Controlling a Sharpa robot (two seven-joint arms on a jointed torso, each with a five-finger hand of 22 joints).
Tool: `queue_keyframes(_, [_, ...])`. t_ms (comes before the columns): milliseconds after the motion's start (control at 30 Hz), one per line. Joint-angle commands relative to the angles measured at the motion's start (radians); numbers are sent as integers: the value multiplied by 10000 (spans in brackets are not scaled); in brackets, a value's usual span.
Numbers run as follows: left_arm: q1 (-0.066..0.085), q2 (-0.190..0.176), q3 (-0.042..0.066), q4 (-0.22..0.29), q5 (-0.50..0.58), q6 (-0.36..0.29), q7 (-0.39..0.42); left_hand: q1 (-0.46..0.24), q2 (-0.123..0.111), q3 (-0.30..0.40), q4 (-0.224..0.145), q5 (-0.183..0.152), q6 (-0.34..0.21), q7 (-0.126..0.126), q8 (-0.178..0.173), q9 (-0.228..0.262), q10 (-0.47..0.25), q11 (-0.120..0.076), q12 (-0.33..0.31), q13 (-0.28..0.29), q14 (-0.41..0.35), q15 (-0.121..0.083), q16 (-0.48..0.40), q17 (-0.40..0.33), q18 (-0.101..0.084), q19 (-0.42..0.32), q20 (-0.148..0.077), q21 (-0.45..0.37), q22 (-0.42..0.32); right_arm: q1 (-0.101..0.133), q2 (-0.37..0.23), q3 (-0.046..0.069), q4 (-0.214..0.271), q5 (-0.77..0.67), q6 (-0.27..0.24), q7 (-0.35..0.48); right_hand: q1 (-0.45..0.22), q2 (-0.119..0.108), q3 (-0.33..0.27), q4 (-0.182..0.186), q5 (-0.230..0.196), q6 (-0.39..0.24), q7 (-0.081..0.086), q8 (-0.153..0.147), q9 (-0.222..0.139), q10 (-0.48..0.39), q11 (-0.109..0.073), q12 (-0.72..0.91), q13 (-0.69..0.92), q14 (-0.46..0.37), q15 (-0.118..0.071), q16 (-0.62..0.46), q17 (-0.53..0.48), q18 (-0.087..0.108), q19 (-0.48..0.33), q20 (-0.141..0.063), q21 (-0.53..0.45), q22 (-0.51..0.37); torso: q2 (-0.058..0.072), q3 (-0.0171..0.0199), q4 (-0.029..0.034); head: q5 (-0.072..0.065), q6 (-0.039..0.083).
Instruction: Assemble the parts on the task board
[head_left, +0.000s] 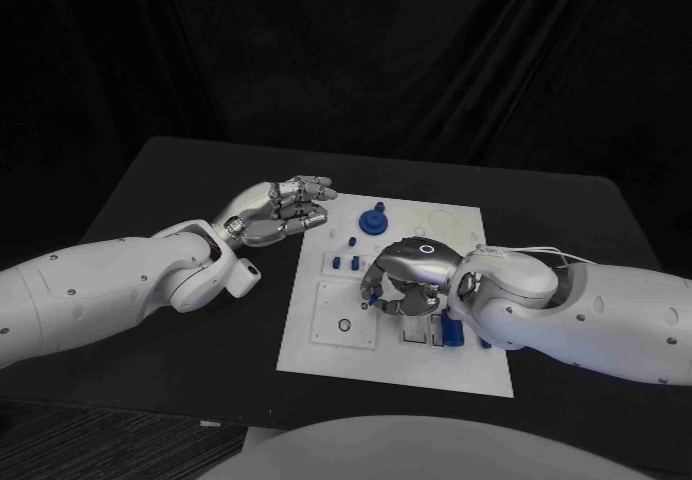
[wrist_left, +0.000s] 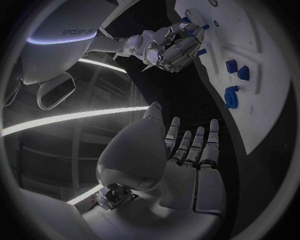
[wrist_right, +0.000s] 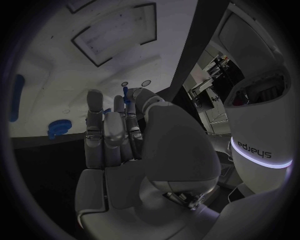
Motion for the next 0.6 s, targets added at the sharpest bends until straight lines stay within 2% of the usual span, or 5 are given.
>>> queue_keyframes(33, [-20,28,9,11,74,123,334,110,1,-29,-25,67,-11,52,-47,-13,-16,74,36,-13,48,17,29,0,-204,40,-7,49,-15,-36,69,6,-33,-533,-235,-156,81,-16,28,-42,41,-28,41,-56,-9,19,73,-55,1,40,-8,62,-4,132,-24,14,25,403,8,5,21,-18,-1])
queue_keyframes(167, [-23,39,9,5,74,142,321,120,11,-28,-27,69,-11,60,-49,-16,-16,81,36,-17,64,30,52,7,-211,44,-6,49,-18,-45,164,6,-85,-653,-236,-168,80,-16,27,-42,42,-26,41,-59,-12,21,73,-56,1,55,-8,90,25,126,-8,15,69,412,15,10,-2,18,-1])
queue_keyframes(367, [-30,72,9,-18,74,190,300,146,37,-30,-30,70,-9,89,-54,-25,-17,90,39,-29,119,78,116,26,-234,59,-5,52,-29,-88,279,6,-170,-790,-215,-182,78,-20,24,-44,41,-25,41,-66,-18,22,73,-59,0,61,-8,96,28,125,1,15,88,414,1,8,-15,63,-1])
queue_keyframes(500, [-38,80,9,-29,74,210,286,157,48,-33,-31,70,-4,106,-55,-29,-17,93,41,-35,151,102,150,35,-247,68,-5,54,-34,-128,335,6,-229,-821,-160,-197,78,-15,24,-46,42,-14,39,-70,-24,29,71,-60,0,69,-8,102,32,123,13,15,113,418,6,8,1,71,-1])
queue_keyframes(600, [-45,81,9,-34,74,221,274,157,48,-33,-31,70,-4,106,-55,-29,-17,93,41,-35,151,102,150,35,-247,68,-5,54,-34,-150,357,6,-264,-829,-97,-218,78,-15,24,-46,42,-14,39,-70,-24,29,71,-60,0,69,-8,102,32,123,13,15,113,418,-5,5,-17,116,-1])
